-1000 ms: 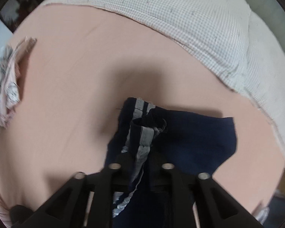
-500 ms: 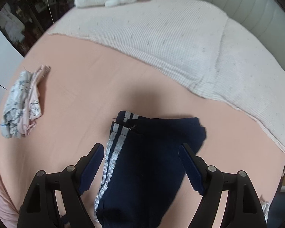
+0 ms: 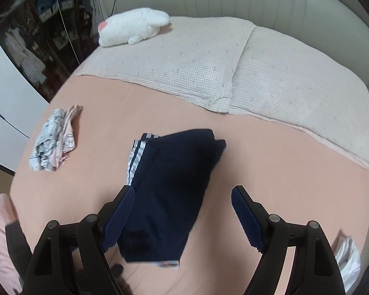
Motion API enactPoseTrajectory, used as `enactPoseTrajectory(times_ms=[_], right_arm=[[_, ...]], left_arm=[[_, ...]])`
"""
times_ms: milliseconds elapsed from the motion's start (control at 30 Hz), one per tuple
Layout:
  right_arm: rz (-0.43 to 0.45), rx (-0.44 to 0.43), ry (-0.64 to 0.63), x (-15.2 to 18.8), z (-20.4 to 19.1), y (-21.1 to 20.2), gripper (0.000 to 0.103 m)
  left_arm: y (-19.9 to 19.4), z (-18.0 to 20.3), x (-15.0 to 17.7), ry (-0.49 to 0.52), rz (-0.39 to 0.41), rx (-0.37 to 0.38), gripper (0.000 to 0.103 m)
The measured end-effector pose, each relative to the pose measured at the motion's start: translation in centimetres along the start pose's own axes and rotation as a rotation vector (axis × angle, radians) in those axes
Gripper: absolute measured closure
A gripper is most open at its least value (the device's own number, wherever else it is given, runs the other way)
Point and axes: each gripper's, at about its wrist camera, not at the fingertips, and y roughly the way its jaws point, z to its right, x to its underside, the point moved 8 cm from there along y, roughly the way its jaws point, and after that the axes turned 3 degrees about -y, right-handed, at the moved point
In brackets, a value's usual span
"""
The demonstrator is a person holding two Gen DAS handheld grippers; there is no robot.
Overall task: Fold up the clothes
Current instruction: 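Release the folded shorts and lift both tools away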
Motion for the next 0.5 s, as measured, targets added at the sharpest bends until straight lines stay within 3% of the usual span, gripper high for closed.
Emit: enactPoseTrajectory(times_ms=[167, 300, 500], right_arm=[[0.036, -0.018, -0.007, 2.7, 0.8, -2.7, 0.022], [0.053, 0.02, -0.105, 4.9, 0.4, -4.4, 0.022], [0.115, 0.082, -0.26, 8.1, -1.0, -5.9, 0.022]], left_arm=[[-3.1, -0.1, 0.5, 0.102, 0.026, -0.059, 0.0], [-4.6, 0.5, 0.8, 0.172, 0.039, -0.086, 0.0], [-5.9, 2.4, 1.2, 0.431, 0.048, -0.11, 0.0]])
